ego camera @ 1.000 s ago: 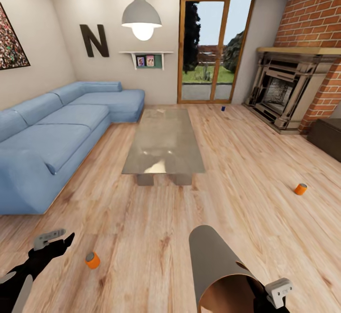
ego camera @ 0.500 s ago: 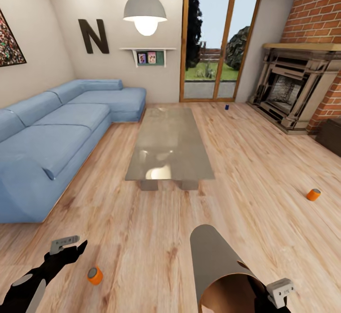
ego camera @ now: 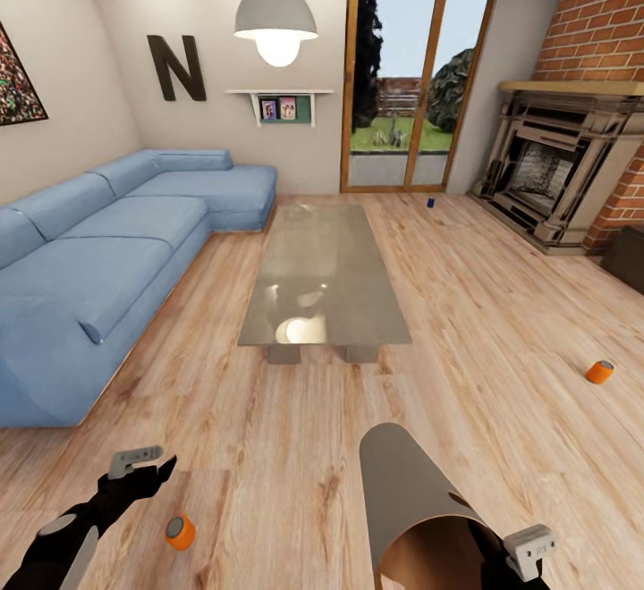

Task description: Put the three can of soda from the living room inside the tash can in the kitchen.

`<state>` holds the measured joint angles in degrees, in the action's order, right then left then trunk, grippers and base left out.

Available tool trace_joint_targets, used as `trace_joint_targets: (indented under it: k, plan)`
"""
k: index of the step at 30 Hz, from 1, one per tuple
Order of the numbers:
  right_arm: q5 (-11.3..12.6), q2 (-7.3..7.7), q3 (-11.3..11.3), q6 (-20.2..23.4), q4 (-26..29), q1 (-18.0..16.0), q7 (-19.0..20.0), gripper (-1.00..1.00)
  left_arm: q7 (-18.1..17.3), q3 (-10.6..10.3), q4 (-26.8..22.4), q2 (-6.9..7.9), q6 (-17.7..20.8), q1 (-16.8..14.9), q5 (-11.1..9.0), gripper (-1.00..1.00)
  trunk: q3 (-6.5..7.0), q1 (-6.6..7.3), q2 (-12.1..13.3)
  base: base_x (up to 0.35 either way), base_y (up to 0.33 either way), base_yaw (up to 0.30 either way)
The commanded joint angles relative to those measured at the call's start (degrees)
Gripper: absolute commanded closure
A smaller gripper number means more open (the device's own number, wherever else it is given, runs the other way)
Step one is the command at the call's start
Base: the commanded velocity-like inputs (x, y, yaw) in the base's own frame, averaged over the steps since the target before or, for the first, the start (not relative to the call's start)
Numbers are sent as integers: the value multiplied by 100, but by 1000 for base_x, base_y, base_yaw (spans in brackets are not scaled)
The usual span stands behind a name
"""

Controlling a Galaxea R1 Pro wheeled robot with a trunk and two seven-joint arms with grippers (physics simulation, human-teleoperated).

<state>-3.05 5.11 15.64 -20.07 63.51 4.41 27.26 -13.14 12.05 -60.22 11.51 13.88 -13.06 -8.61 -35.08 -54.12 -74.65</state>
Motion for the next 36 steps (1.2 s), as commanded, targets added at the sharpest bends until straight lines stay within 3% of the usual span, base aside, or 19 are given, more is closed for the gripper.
trace_joint_targets:
  k: [1,10,25,36]
  plan:
    - [58,-1,1,4,7,-2,35,100,5,-10,1,0,37,-1,3,-100,1,0,0,4,2,0]
    - [32,-1,-20,4,-1,-2,34,100,70,-56,94,-8,512,-11,5,-100,1,0,0,0,0,0]
    - [-2,-48,-55,-4,2,-2,49,100,67,-23,107,0,480,-12,-10,-100,1,0,0,0,0,3]
    - [-18,-160,-78,-5,4,-2,39,100,71,-35,109,0,467,-12,-9,-100,1,0,0,0,0,201]
